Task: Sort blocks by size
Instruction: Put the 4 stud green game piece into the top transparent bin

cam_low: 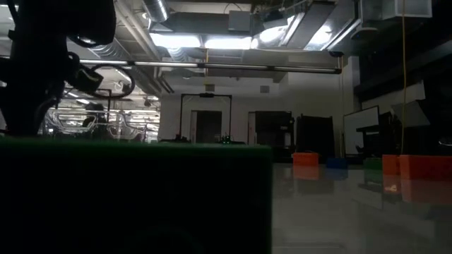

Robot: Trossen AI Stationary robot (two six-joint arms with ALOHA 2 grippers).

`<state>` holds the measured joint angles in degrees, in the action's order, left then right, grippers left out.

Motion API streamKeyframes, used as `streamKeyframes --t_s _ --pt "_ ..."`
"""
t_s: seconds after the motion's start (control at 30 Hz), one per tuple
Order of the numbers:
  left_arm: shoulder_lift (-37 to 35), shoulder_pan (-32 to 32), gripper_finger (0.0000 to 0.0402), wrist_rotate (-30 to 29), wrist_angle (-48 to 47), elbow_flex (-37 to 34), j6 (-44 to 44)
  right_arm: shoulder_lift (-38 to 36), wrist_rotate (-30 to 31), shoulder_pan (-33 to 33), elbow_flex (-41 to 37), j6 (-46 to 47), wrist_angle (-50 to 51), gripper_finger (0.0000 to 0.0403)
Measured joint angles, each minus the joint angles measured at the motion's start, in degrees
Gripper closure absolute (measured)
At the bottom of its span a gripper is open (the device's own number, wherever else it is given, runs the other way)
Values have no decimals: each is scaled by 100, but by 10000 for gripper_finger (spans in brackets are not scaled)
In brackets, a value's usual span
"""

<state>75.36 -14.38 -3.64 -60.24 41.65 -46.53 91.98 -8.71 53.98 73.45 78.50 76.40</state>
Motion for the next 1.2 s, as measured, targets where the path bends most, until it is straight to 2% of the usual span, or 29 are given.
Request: streamKeyframes --t_s 0.1,0.2,0.43,0.53,0.67,0.73,0.97,1.2 --pt "100 1 192 48 62 -76 1 -1 0 1 -7 0 -16 177" --pt "159 1 192 154 536 -297 1 -2 0 2 -7 8 -35 156" --pt "215 1 196 217 865 -651 -203 -2 6 0 -7 11 -52 149" --pt "200 1 222 244 904 -711 -212 -2 56 0 -7 11 -64 155" --pt "189 1 280 256 946 -676 -126 -2 262 0 -7 7 -273 165" --pt "200 1 283 224 1025 -628 -72 -2 375 0 -7 -25 -390 169" --pt "171 23 283 150 2033 -87 659 -2 409 0 -7 -74 -581 183" --pt "163 259 283 -574 2245 991 1911 -4 945 0 -6 -270 -1047 194"
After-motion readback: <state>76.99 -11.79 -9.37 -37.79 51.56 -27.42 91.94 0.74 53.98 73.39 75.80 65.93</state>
